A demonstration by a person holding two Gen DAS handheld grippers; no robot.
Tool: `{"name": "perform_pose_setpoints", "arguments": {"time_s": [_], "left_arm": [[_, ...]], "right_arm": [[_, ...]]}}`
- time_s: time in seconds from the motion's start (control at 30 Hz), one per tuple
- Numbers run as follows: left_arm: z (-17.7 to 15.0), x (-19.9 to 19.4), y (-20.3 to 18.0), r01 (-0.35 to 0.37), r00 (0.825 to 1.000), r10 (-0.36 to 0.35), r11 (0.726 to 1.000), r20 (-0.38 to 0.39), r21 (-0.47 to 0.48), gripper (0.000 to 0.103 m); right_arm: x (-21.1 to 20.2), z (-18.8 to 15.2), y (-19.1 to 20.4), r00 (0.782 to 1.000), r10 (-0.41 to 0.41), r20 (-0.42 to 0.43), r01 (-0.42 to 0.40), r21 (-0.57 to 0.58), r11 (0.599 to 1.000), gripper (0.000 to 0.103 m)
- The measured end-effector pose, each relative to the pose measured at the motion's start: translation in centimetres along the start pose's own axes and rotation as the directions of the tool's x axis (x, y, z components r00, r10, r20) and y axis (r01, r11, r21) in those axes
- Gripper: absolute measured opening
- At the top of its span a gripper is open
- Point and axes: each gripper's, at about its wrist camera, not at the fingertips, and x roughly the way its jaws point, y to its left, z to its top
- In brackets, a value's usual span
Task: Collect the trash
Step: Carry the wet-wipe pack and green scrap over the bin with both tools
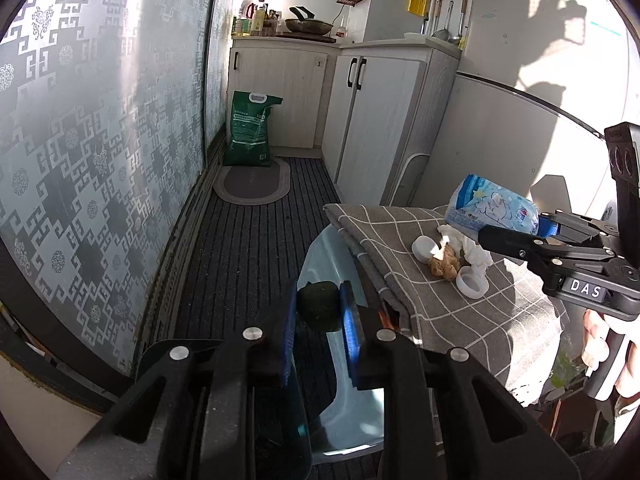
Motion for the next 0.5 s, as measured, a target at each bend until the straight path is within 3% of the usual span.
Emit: {"name": "perform_pose_setpoints", "arguments": {"time_s": [0.5], "left_arm": [[-3.9,1.5,7.1,-0.070,0.990,0.067,0.997,-0.128,-0.021,0.023]], "right_arm": [[2.7,2.5,7.5,0.990,0.131,-0.047,-0.133,-0.045,0.990,0.045]]}}
